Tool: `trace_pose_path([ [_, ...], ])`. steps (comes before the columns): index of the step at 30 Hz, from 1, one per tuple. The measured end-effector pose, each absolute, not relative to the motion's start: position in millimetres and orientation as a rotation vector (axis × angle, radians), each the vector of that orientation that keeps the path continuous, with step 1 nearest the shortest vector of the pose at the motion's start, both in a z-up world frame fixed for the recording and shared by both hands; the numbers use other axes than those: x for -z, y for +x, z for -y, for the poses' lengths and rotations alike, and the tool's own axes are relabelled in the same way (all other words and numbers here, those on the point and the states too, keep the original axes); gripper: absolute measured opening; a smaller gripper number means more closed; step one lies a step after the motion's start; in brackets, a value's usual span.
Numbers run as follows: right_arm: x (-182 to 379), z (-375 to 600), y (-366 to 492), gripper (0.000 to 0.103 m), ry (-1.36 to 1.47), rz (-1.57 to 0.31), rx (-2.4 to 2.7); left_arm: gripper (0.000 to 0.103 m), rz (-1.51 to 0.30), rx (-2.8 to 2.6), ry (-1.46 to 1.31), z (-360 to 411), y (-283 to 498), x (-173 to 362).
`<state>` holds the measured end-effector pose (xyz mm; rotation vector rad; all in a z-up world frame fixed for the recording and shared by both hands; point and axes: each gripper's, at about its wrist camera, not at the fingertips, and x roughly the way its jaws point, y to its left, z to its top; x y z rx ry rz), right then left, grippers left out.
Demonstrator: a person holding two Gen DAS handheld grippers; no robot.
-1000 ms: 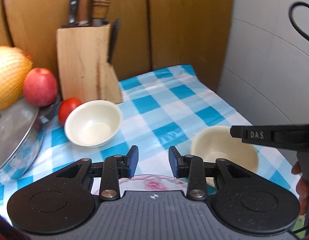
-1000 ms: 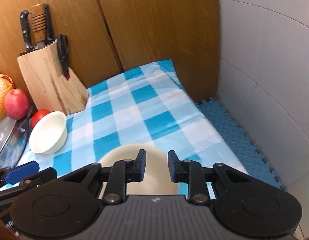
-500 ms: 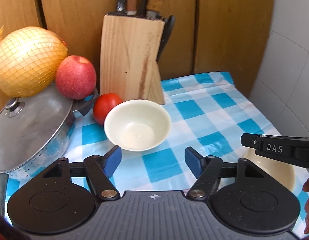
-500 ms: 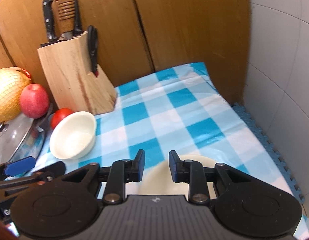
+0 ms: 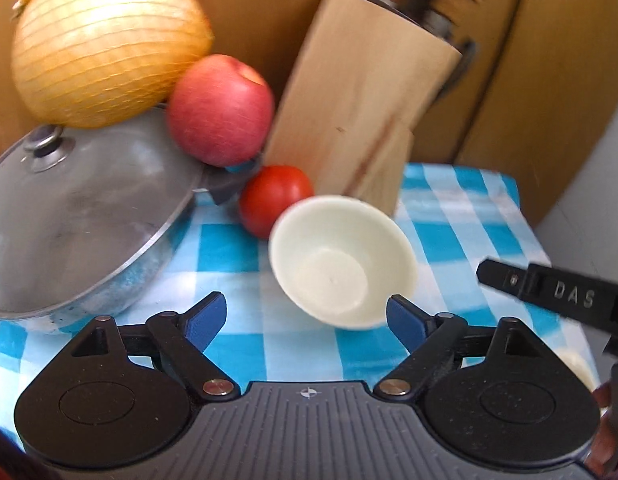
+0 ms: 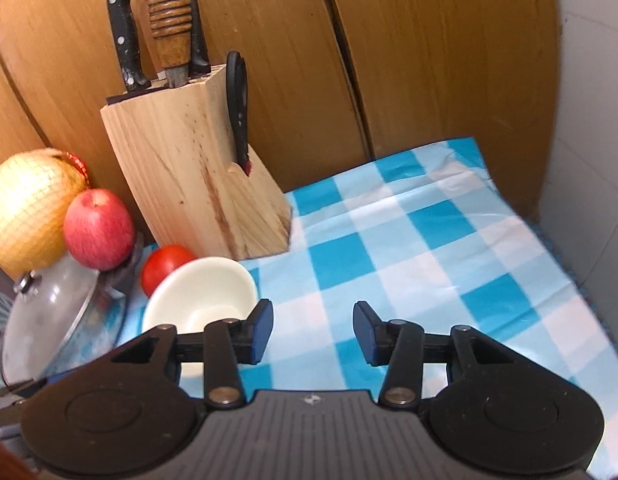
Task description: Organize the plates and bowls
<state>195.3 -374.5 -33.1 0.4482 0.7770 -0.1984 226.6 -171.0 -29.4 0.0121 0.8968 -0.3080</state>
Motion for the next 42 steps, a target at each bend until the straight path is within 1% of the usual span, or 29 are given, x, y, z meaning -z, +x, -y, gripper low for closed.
trace_pose_path([
  [6,40,364,218,0.047,0.478,-0.785,0.152,0.094,-0.916,0.253,0.005,168,241,38],
  [12,51,355,233,0.048,0.476,-0.817,0.143,0.094,-0.944,0.255,0.013,170,248,48],
  [24,66,355,248,0.048,0.482,-0.859,0.162,0.094,-0.962,0.261,0.107,185,251,62],
  [40,74,348,251,0.048,0.442,-0.892,0.176,0.094,-0.982,0.243,0.092,181,255,65],
  [41,75,347,252,0.048,0.432,-0.897,0.178,0.094,-0.983,0.242,0.092,181,255,65],
  [42,76,346,252,0.045,0.423,-0.905,0.177,0.094,-0.986,0.243,0.098,181,255,65],
])
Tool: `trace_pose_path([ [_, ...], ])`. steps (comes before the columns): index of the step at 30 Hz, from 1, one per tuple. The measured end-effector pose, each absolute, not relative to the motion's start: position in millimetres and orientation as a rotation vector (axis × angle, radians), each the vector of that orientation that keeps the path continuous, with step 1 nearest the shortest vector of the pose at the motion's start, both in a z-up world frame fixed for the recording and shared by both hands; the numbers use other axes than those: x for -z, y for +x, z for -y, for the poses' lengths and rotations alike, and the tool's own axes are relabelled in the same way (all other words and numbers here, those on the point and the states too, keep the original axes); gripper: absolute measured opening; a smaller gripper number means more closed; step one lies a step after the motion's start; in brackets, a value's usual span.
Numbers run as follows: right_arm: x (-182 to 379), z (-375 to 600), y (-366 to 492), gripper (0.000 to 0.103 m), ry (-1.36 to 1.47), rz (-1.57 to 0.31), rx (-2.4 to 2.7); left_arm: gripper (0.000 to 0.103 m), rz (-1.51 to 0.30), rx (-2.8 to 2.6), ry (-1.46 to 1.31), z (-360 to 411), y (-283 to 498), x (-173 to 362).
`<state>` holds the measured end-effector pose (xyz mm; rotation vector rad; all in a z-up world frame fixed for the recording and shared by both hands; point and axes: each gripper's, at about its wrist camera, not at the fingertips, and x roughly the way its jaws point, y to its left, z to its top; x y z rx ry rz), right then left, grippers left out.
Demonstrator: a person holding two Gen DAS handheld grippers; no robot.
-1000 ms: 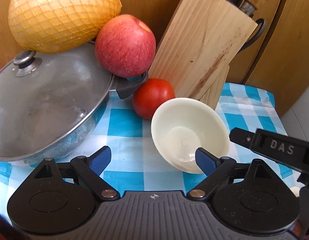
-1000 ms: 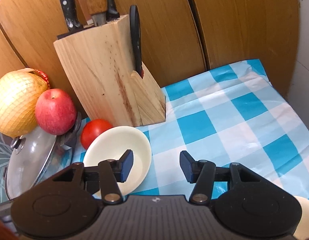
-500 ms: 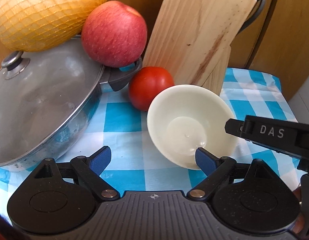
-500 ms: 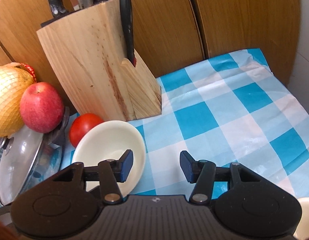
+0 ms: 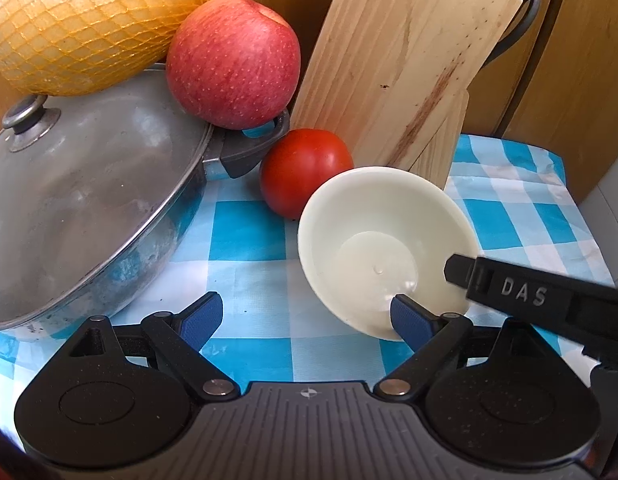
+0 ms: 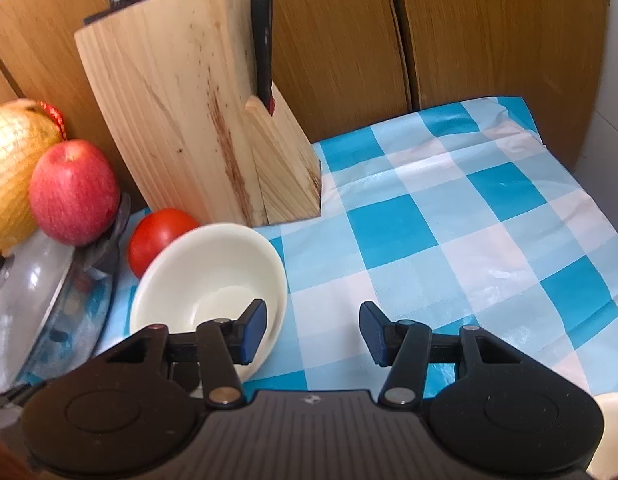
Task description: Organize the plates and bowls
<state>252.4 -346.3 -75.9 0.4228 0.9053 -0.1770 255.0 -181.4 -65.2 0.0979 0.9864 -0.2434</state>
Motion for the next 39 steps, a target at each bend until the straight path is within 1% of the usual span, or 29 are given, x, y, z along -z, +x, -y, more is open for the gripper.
trace_pose_path([
  [2,77,346,252,0.041,0.427,-0.916,0.168,0.094,-0.987,0.245,0.103,182,255,66],
  [7,78,347,252,0.04,0.425,-0.919,0.173,0.092,-0.997,0.245,0.085,181,256,67],
  [10,78,348,252,0.04,0.427,-0.917,0.179,0.088,-1.004,0.237,0.072,179,257,68],
  [12,78,347,253,0.036,0.427,-0.92,0.174,0.083,-1.01,0.235,0.065,178,258,69],
  [16,78,345,255,0.03,0.428,-0.931,0.159,0.077,-1.03,0.246,0.07,180,257,73],
  [18,80,344,256,0.025,0.439,-0.941,0.152,0.072,-1.032,0.252,0.071,181,257,73],
  [19,81,344,256,0.021,0.447,-0.946,0.144,0.071,-1.03,0.258,0.068,180,256,73],
  [20,81,344,256,0.016,0.456,-0.949,0.135,0.068,-1.029,0.267,0.067,181,256,73],
  [21,82,345,257,0.014,0.466,-0.951,0.127,0.064,-1.029,0.274,0.068,181,256,73],
  [22,82,344,256,0.014,0.471,-0.951,0.122,0.063,-1.028,0.279,0.068,182,255,73],
  [24,82,344,256,0.013,0.471,-0.952,0.111,0.056,-1.029,0.287,0.07,182,255,73],
  [26,81,344,255,0.012,0.479,-0.96,0.098,0.054,-1.036,0.296,0.073,184,254,73],
  [31,77,348,250,0.012,0.485,-0.981,0.09,0.053,-1.054,0.317,0.066,188,250,72],
  [35,74,352,244,0.012,0.494,-0.998,0.086,0.055,-1.064,0.337,0.085,192,243,69],
  [37,73,354,240,0.012,0.488,-1.004,0.095,0.056,-1.061,0.329,0.095,193,242,69],
  [39,73,355,237,0.013,0.493,-1.007,0.095,0.062,-1.065,0.314,0.094,193,243,71],
])
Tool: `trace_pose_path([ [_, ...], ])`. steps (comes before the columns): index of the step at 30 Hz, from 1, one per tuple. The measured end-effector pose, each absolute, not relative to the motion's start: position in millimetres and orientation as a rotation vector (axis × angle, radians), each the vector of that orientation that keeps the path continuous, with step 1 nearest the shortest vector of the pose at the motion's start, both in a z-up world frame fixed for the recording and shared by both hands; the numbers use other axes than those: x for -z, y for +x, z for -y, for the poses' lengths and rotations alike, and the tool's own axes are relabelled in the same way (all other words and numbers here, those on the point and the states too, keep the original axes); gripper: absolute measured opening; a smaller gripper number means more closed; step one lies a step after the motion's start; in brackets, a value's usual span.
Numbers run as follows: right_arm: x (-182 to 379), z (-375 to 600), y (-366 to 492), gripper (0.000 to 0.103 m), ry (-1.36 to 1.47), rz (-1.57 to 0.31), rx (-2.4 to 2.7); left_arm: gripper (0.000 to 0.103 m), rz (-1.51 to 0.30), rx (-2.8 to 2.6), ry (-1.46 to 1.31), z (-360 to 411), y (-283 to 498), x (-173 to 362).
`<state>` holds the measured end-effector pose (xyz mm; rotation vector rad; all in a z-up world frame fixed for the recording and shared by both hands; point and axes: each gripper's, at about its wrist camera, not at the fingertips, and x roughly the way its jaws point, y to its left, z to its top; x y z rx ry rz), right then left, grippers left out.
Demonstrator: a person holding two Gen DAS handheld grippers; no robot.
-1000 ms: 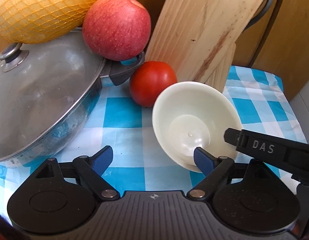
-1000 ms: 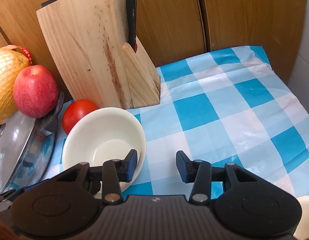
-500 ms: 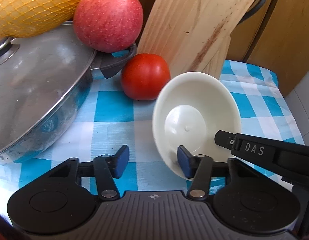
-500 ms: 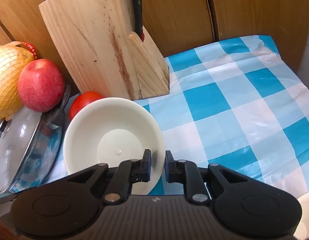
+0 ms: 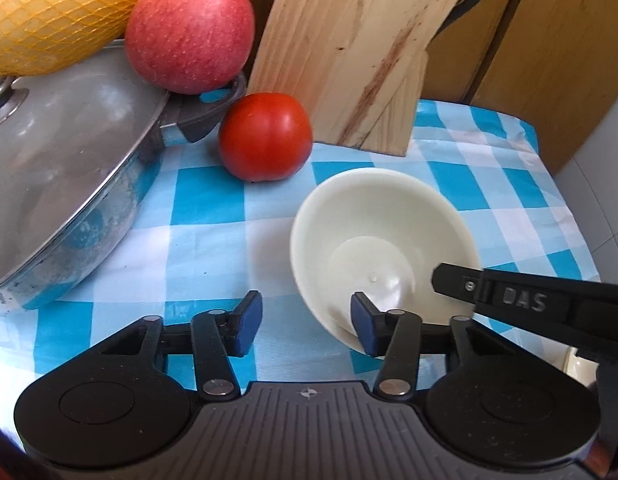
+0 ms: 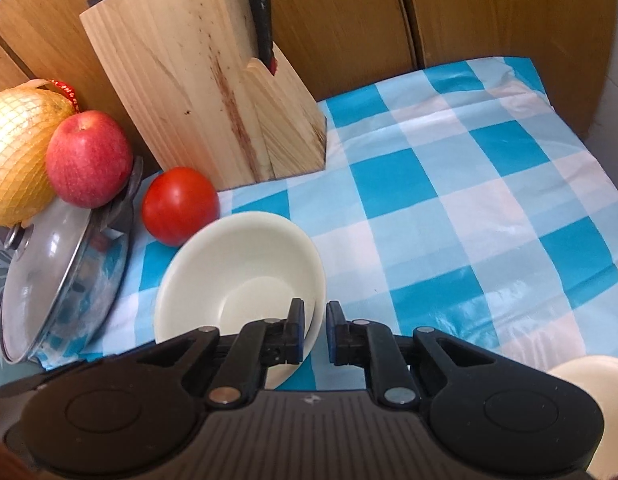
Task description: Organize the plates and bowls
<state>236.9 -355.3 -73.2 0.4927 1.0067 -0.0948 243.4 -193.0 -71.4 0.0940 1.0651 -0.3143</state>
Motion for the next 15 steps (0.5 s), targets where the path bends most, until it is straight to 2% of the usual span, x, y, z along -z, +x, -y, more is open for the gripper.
trace_pose_path([
  [8,73.5,362.1,231.2,0.03,0.523,-0.963,0.136,0.083,-1.017,0.276,0.101,190.4,245.9,72.2],
  [11,74.2,361.3,233.4,0.03,0.513,-0.954,0.142,0.083,-1.016,0.275,0.133,195.3,246.8,75.9],
  [15,77.4,360.1,237.4,0.03,0.51,-0.966,0.148,0.075,-1.024,0.28,0.164,197.5,246.8,80.1],
])
